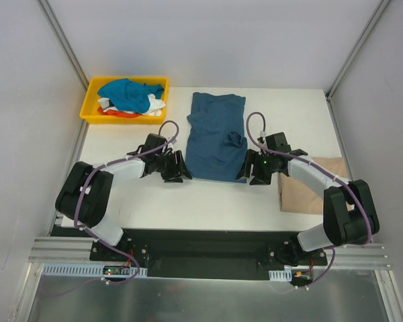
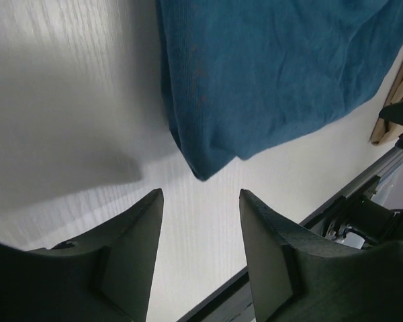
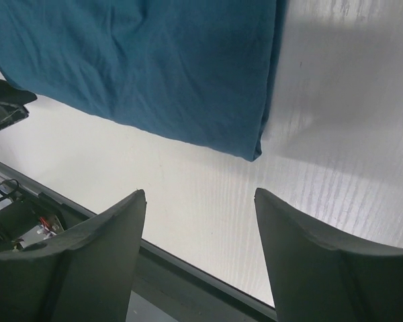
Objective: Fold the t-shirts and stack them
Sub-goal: Fold the tshirt
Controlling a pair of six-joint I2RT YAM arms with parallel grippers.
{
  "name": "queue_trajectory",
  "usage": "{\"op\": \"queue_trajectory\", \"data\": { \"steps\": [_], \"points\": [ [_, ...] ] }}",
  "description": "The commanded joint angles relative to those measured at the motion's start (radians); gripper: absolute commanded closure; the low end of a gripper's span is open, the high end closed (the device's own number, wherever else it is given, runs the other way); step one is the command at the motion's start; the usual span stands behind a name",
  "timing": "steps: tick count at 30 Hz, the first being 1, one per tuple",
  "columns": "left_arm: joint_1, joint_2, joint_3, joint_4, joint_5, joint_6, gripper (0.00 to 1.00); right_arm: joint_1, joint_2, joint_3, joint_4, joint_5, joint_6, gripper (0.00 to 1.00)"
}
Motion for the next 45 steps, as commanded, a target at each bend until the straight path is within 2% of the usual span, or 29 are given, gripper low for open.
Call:
{"op": "queue_trajectory", "data": {
  "steps": [1,6,11,14,15,19,20,24,26,28,29,31,36,40,45],
  "points": [
    [0.006,0.069,0.070,0.066,0.031,-0.004,0.53,0.009,-0.009,-0.012,0.036,0.005,0.014,0.31],
    [0.006,0.138,0.097,0.081,0.060,-0.019,0.60,0.011,0.011,-0.023,0.042,0.023,0.017,0.32],
    [0.001,0.170,0.102,0.098,0.089,-0.025,0.80,0.011,0.044,-0.026,0.058,0.018,0.024,0.35],
    [0.000,0.181,0.097,0.101,0.090,-0.025,0.98,0.011,0.082,-0.006,0.064,0.012,0.027,0.41],
    [0.000,0.181,0.097,0.103,0.088,-0.024,1.00,0.012,0.093,-0.001,0.070,0.005,0.029,0.43],
    [0.000,0.187,0.100,0.104,0.086,-0.024,1.00,0.014,0.137,0.011,0.087,0.001,0.046,0.47],
    [0.000,0.184,0.099,0.104,0.086,-0.024,1.00,0.014,0.152,0.017,0.087,0.011,0.049,0.51],
    [0.000,0.179,0.094,0.103,0.090,-0.027,1.00,0.014,0.186,0.034,0.085,0.029,0.049,0.55],
    [0.000,0.181,0.094,0.101,0.090,-0.027,1.00,0.014,0.208,0.045,0.090,0.034,0.047,0.60],
    [0.001,0.185,0.096,0.090,0.085,-0.024,1.00,0.014,0.220,0.059,0.093,0.031,0.044,0.70],
    [0.001,0.187,0.099,0.084,0.071,-0.022,1.00,0.014,0.229,0.062,0.095,0.028,0.037,0.84],
    [0.001,0.185,0.096,0.070,0.060,-0.013,1.00,0.012,0.234,0.066,0.098,0.031,0.029,0.99],
    [0.001,0.138,0.081,-0.024,-0.037,0.039,1.00,0.009,0.177,0.048,0.075,0.044,-0.005,0.99],
    [0.001,0.048,0.033,-0.094,-0.091,0.065,1.00,0.014,0.073,-0.036,0.072,0.057,-0.015,0.99],
    [-0.026,-0.046,-0.045,-0.167,-0.079,0.080,1.00,0.067,-0.039,-0.119,0.056,0.005,-0.005,0.99]
  ]
}}
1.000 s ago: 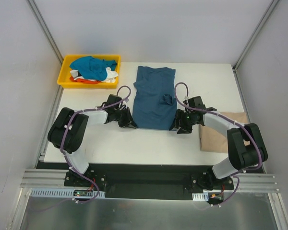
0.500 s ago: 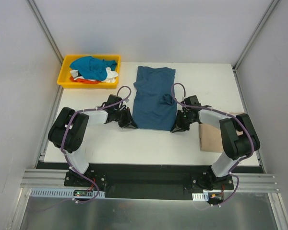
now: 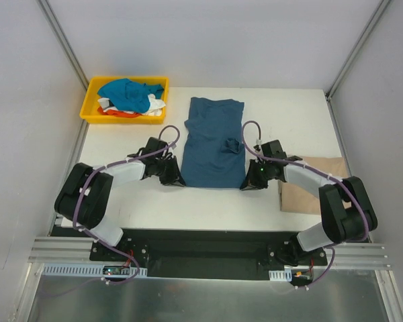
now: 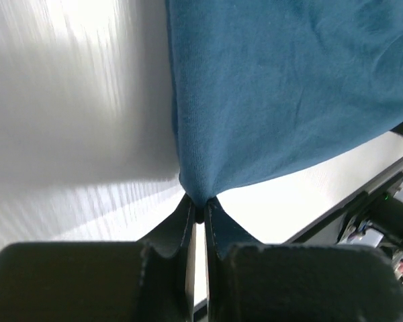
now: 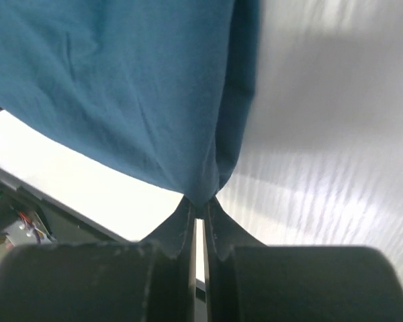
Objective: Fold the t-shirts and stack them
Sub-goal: Fold the tshirt
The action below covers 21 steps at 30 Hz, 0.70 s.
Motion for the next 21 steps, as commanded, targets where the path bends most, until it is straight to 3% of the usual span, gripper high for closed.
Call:
{"op": "queue_trajectory", "data": {
  "steps": [1,5,9,14,17,21],
  "points": [
    [-0.029,-0.126,-0.056,-0.151,-0.055,0.050,1.00,0.054,-0.107,-0.053,-0.040,-0.009,-0.012,0.99],
    [-0.087,-0.285,-0.108,-0.263,-0.085,0.026,1.00,0.123,-0.264,-0.090,-0.117,0.000,0.025,0.99],
    [-0.170,-0.494,-0.122,-0.392,-0.124,-0.051,1.00,0.199,-0.426,-0.098,-0.302,0.030,0.055,0.99],
    [-0.222,-0.707,-0.113,-0.502,-0.064,-0.092,1.00,0.224,-0.608,-0.076,-0.418,-0.098,0.077,0.99],
    [-0.225,-0.798,-0.078,-0.554,-0.046,-0.095,1.00,0.224,-0.665,-0.004,-0.543,-0.102,0.039,0.99],
    [-0.224,-0.844,-0.022,-0.567,-0.067,-0.079,1.00,0.213,-0.662,0.103,-0.582,-0.095,-0.013,0.99]
  ]
}}
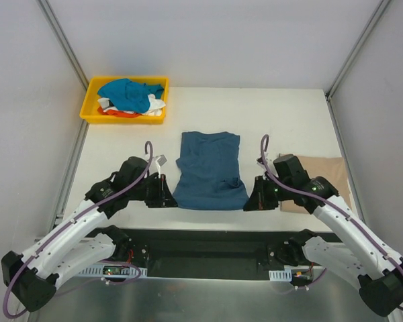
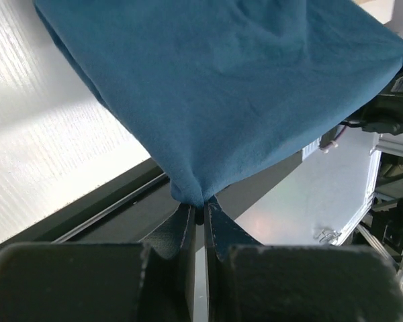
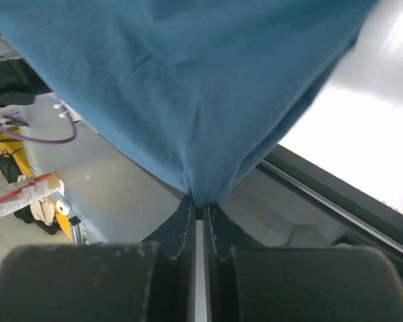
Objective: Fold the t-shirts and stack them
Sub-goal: Fold the tshirt
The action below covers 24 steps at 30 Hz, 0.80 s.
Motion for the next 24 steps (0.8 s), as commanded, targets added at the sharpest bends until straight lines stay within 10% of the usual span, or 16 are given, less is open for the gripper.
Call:
{"op": "queue_trajectory", "data": {
  "steps": [1,11,24],
  "points": [
    [-0.006,-0.036,0.092,-0.069,-0.066,0.005,1.00,-0.014,0.005,0.137,-0.114,0.008,-0.075,0.99],
    [0.012,0.146,0.260,0.014,-0.488,0.023,1.00,-0.136,0.230,0.335,0.007,0.036,-0.169,0.99],
    [0.155,0.505,0.484,0.092,-0.459,0.102,1.00,-0.293,0.540,0.563,0.064,0.010,-0.212,0.99]
  ]
}}
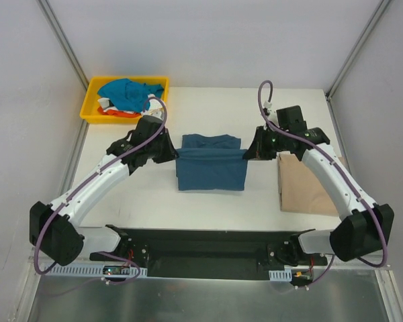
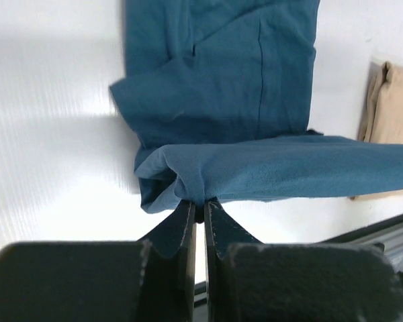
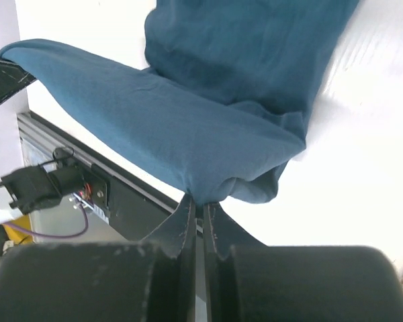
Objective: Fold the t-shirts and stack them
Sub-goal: Fold the tshirt
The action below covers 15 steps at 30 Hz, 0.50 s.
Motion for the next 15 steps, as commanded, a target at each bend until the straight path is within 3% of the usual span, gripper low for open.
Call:
{"op": "queue_trajectory", "data": {
  "steps": [1,9,15],
  "points": [
    [0.062,0.079,0.093,0.021,-0.058,0.080,1.00,-0.064,0.100,0.105,0.017,-0.014,-0.050,0.99],
    [0.149,0.328,0.235,0.044,0.038,0.131,1.00,-0.136,0.356,0.276,0.035,-0.093,-0.047,0.99],
    [0.212,0.557,0.424,0.044,0.103,0.153,1.00,-0.172,0.599,0.436,0.044,-0.129,-0.032,0.99]
  ]
}}
